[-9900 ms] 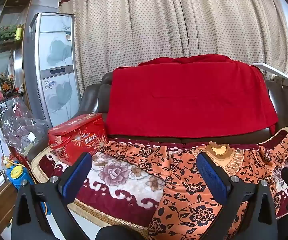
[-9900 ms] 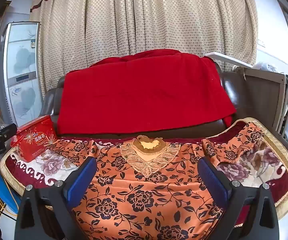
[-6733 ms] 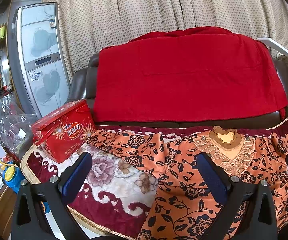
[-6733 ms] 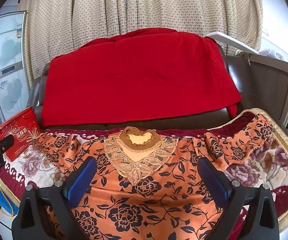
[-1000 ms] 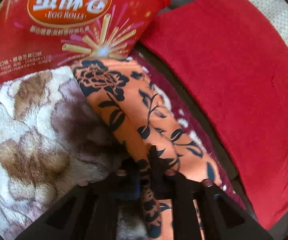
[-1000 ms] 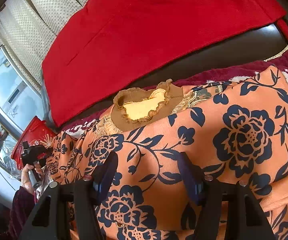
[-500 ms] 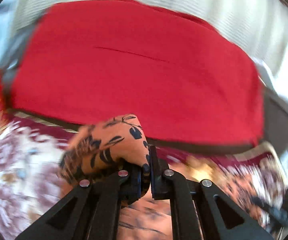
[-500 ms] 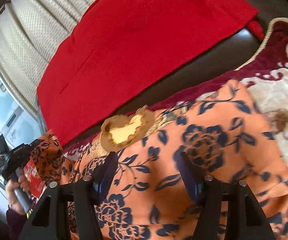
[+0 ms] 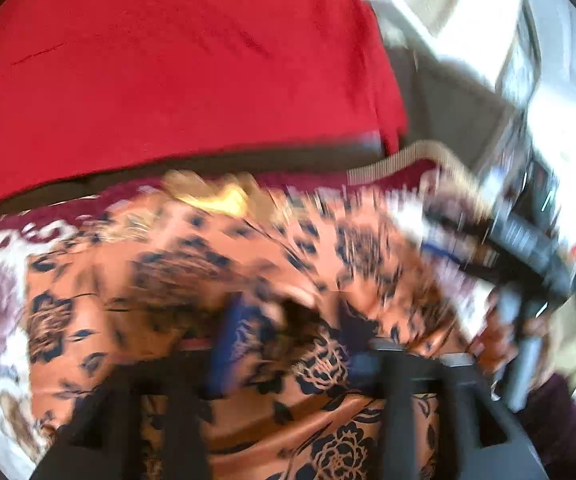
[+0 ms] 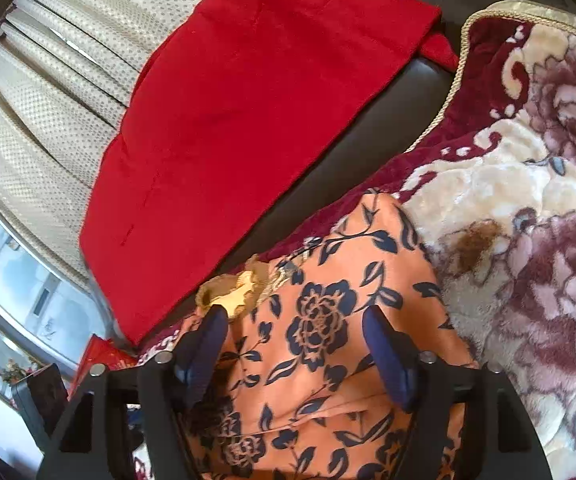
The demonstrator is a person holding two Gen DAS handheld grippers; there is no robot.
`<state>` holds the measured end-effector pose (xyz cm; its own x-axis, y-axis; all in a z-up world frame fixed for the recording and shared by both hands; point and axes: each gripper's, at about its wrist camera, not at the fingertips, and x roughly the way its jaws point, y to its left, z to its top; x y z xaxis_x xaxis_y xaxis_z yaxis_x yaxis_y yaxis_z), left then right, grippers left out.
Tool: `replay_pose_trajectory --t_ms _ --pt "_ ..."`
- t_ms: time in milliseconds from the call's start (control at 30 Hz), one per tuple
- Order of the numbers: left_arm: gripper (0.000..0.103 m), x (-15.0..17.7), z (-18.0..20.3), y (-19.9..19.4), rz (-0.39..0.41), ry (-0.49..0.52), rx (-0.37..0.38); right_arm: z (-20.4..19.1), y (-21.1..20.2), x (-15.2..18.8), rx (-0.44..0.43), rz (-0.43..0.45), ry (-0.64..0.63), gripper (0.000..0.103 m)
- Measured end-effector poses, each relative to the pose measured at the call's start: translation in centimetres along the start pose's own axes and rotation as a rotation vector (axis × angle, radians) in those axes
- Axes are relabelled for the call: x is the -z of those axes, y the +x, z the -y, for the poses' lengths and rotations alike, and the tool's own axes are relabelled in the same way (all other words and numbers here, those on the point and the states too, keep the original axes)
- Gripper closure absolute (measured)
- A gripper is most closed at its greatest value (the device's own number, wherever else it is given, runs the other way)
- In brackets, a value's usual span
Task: Fold small clothes
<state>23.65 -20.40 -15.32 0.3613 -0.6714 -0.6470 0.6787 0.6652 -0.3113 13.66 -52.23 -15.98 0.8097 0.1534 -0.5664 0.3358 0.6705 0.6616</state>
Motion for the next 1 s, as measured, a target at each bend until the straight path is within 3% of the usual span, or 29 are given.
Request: replay_pose_trajectory --t_ms 33,100,200,267,300,400,500,633,733,833,900,1000 --pt "0.017 0.1 -1.6 -2.3 0.081 -0.040 0.007 -0.4 0.1 0.1 -0.007 -0.007 -0.010 0.028" --pt "0.016 0.1 -4.6 -5.2 0.175 -0.100 -0.043 -1.5 0.6 0.9 -0.010 -0.028 -0.041 0.028" --pt "0.016 0.4 -10.4 -6.3 0.197 -0.214 -0.184 -4.5 1.5 2.4 0.004 -0.070 -0.159 0.028" --pt "0.018 1.3 -14.3 -5.0 0.136 -0.311 -0.327 -7.6 1.8 3.7 0.033 -0.078 -0.304 0.028" --pt "0.018 1.7 -15.7 -4.1 0.076 -0.356 -0.346 -10.1 1.9 4.7 0.048 -0.074 -0.417 0.028" --pt "0.018 3.3 -17.9 -2.3 -0.049 -0.445 -0.348 -15.5 3.2 6.8 0.072 -0.105 -0.628 0.028" --pt "0.018 4.5 -18.1 -1.2 -0.153 -0.413 -0.442 -20.3 6.2 9.2 0.118 -0.174 -0.835 0.028" --pt "0.018 5.4 -18.9 -1.0 -0.170 -0.439 -0.425 -23.2 11.3 12.3 0.177 -0.296 -1.043 0.027" --pt "0.018 5.9 -18.9 -1.5 -0.169 -0.414 -0.425 -22.9 15.8 13.5 0.224 -0.387 -1.084 0.028" --pt "0.018 5.8 -18.2 -1.1 -0.183 -0.354 -0.451 -21.2 19.0 13.4 0.239 -0.433 -1.021 0.031" --pt "0.018 6.0 -17.9 -0.8 -0.183 -0.343 -0.455 -20.3 18.7 12.0 0.204 -0.411 -0.901 0.061" --pt "0.018 5.9 -18.0 -0.8 -0.172 -0.358 -0.459 -18.2 16.0 8.9 0.157 -0.332 -0.742 0.086"
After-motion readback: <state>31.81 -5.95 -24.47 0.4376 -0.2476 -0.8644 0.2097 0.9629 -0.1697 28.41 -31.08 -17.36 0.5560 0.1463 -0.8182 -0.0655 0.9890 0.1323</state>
